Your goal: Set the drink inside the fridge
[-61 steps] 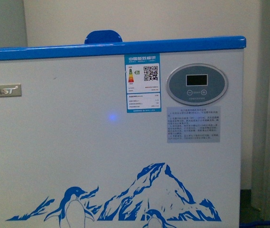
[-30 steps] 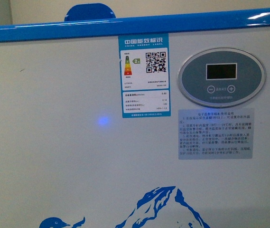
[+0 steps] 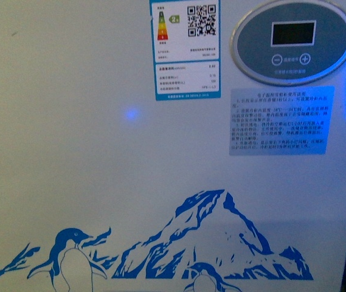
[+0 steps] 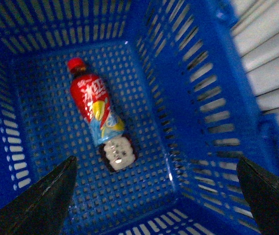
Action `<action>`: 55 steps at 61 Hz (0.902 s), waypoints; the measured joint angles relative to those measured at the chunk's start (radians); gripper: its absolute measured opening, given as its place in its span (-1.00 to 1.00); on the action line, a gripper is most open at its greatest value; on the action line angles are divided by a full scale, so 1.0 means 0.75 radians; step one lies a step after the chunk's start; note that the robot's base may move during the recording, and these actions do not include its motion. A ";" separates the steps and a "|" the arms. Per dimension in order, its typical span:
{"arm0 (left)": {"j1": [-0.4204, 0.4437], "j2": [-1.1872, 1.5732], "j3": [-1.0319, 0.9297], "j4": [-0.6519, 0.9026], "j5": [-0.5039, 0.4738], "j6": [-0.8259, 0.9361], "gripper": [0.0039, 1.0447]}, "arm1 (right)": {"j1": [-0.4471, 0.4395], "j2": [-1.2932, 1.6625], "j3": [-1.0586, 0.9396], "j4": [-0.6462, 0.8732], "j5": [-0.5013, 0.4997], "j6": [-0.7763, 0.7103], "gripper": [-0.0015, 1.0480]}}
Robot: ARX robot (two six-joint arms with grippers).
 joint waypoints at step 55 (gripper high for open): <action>0.000 0.000 0.000 0.000 -0.001 0.000 0.85 | 0.057 1.212 0.743 0.216 -0.025 -0.135 0.85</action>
